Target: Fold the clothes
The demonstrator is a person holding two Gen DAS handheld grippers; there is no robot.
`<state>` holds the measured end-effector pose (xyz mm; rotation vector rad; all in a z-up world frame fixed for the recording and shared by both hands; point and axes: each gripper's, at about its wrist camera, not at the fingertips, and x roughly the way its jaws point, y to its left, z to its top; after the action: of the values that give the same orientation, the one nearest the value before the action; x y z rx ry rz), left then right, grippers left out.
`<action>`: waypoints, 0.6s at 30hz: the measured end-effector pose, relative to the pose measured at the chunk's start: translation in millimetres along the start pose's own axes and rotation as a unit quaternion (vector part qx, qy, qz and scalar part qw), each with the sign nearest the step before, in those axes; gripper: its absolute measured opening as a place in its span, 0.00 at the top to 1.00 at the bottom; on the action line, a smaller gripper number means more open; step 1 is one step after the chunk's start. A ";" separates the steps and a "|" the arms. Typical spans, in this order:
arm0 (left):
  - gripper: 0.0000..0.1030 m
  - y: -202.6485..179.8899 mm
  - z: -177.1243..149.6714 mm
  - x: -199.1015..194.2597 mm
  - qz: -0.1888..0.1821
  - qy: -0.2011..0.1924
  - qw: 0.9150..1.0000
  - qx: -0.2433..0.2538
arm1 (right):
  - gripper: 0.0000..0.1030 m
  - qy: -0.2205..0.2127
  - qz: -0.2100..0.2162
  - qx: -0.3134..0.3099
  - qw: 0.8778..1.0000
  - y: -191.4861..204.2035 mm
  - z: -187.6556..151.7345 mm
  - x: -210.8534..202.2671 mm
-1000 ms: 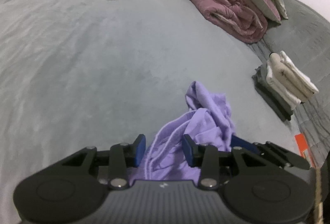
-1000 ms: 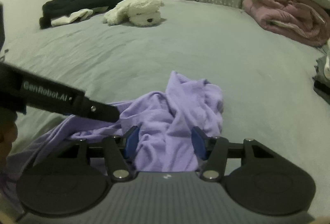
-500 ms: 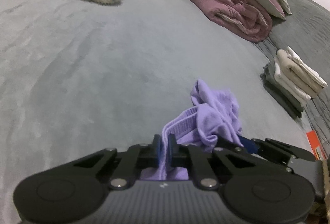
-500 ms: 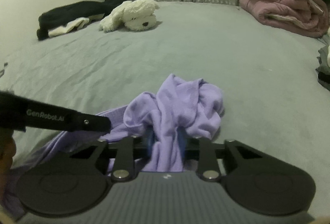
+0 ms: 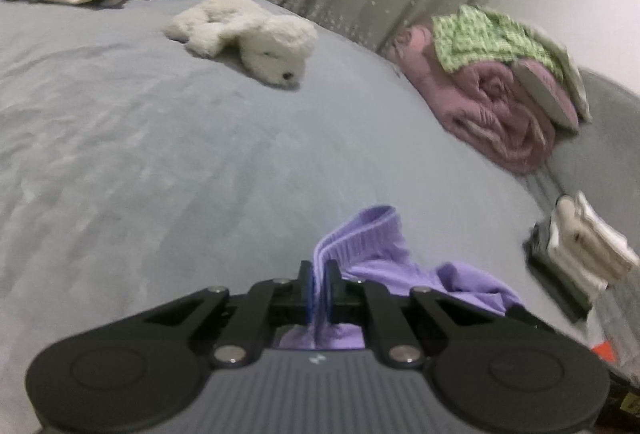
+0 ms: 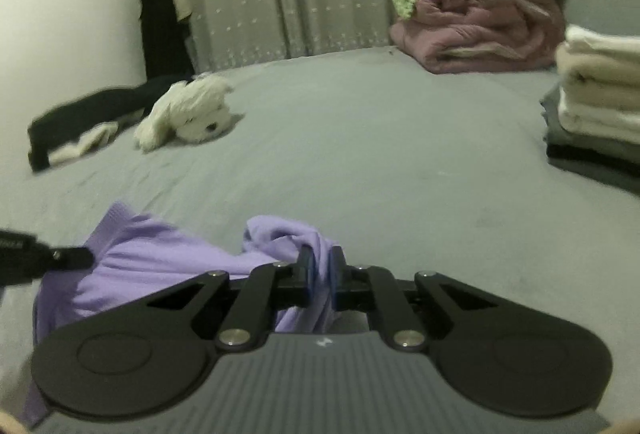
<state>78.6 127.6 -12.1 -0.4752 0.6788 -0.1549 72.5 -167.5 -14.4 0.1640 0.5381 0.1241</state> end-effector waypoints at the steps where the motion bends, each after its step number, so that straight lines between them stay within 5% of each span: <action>1: 0.95 1.5 1.2 -1.3 0.002 -0.004 1.000 -0.003 | 0.93 -0.002 0.001 0.005 1.000 -2.8 1.4 -0.6; 8: 0.95 8.7 10.6 -10.8 0.033 -0.052 0.998 -0.010 | 0.99 -0.052 -0.023 0.008 0.998 -10.9 9.0 -9.6; 18: 0.95 41.2 23.1 -15.5 0.113 -0.065 0.991 -0.029 | 0.86 0.002 0.027 0.035 0.999 -24.1 9.5 -1.1</action>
<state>80.7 177.0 -7.0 -0.4566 0.6052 0.1080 78.3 -192.5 -10.3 0.2469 0.5430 0.1575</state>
